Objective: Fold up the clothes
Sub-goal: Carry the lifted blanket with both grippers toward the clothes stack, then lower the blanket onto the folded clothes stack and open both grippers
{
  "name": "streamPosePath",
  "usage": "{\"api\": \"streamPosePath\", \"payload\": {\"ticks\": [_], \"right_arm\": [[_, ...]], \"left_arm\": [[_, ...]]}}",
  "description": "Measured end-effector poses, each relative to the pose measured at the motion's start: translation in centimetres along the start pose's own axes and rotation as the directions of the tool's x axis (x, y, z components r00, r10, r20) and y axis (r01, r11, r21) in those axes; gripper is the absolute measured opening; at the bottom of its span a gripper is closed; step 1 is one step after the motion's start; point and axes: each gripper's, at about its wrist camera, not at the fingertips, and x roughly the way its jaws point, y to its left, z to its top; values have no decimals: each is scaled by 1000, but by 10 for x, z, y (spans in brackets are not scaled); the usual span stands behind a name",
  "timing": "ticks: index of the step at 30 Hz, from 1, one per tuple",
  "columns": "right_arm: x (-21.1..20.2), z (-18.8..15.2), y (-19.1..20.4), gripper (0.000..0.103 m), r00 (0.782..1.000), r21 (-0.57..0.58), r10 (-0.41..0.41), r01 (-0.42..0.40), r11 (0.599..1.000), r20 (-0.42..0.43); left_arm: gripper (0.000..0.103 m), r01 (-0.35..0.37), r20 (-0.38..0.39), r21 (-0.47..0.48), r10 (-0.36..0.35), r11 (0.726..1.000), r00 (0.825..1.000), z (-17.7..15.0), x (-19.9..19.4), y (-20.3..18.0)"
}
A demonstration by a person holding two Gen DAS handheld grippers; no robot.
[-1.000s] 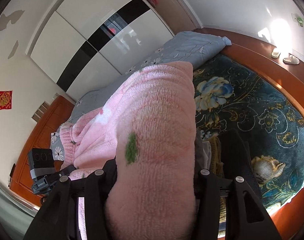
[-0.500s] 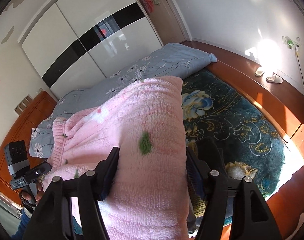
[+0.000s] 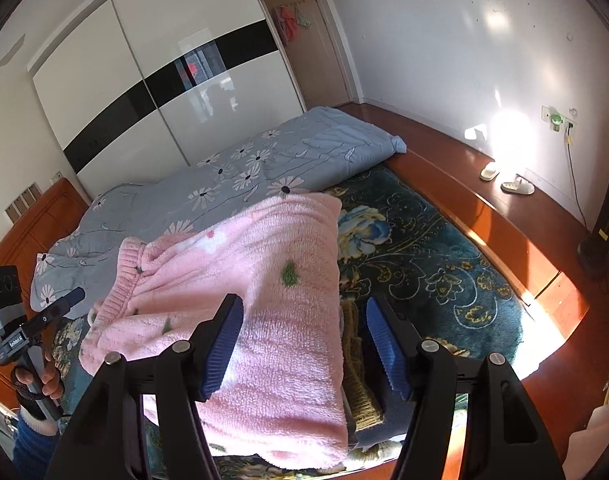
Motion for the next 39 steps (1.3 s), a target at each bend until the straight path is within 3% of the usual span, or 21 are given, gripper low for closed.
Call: {"api": "streamPosePath", "payload": {"ticks": [3, 7, 11, 18, 26, 39], "right_arm": [[-9, 5, 25, 66, 998, -84, 25, -20, 996, 58], [3, 0, 60, 66, 1000, -209, 4, -1, 978, 16], [18, -18, 65, 66, 999, -260, -27, 17, 965, -37], [29, -37, 49, 66, 998, -230, -25, 12, 973, -56], [7, -36, 57, 66, 1000, -229, -21, 16, 973, -21], [-26, -78, 77, 66, 999, -232, -17, 26, 972, 38]], "left_arm": [[78, 7, -14, 36, -6, 999, 1000, 6, 11, -20], [79, 12, -62, 92, -6, 996, 998, -5, 33, -43], [79, 2, -105, 139, 13, 990, 994, -23, 50, -50], [79, -5, -147, 171, 30, 985, 989, -35, 64, -49], [79, 47, -117, 127, -32, 991, 993, -27, 37, -53], [79, 35, -107, 145, -19, 989, 994, -51, 8, -60]]}}
